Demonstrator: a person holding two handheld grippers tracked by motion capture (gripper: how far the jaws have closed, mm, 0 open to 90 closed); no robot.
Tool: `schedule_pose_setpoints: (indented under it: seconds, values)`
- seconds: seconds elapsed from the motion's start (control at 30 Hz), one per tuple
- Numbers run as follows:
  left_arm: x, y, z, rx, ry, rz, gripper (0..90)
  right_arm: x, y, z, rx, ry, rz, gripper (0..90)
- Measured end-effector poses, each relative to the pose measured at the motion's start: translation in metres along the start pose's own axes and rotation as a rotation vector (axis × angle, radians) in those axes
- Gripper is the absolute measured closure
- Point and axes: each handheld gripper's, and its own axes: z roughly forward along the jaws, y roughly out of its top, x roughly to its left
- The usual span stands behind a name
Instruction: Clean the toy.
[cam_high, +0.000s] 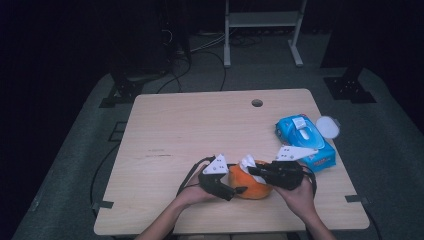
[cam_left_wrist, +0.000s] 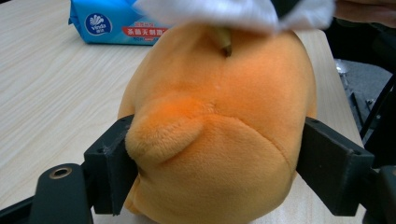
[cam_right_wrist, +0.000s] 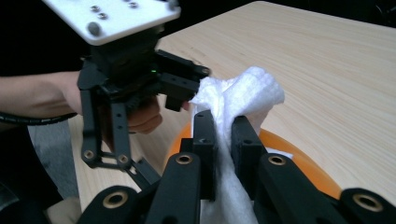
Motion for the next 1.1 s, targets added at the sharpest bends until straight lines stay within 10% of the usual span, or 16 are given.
schedule_pose_setpoints:
  seconds: [0.33,0.6,0.77,1.1]
  values:
    - [0.000,-0.001,0.000,-0.031,0.000,-0.016,27.7,-0.006,-0.002,-0.005,0.025,-0.062,-0.016,82.0]
    - [0.003,-0.006,0.008,-0.049,-0.018,-0.051,9.7,-0.009,-0.005,-0.005,0.037,-0.071,-0.002,82.0]
    - [0.000,0.001,-0.002,-0.048,0.004,-0.018,29.9,-0.002,-0.002,-0.005,0.019,-0.077,-0.028,81.9]
    - [-0.008,0.030,-0.037,-0.029,0.047,0.082,33.4,-0.002,0.005,-0.012,-0.078,-0.036,0.015,82.0]
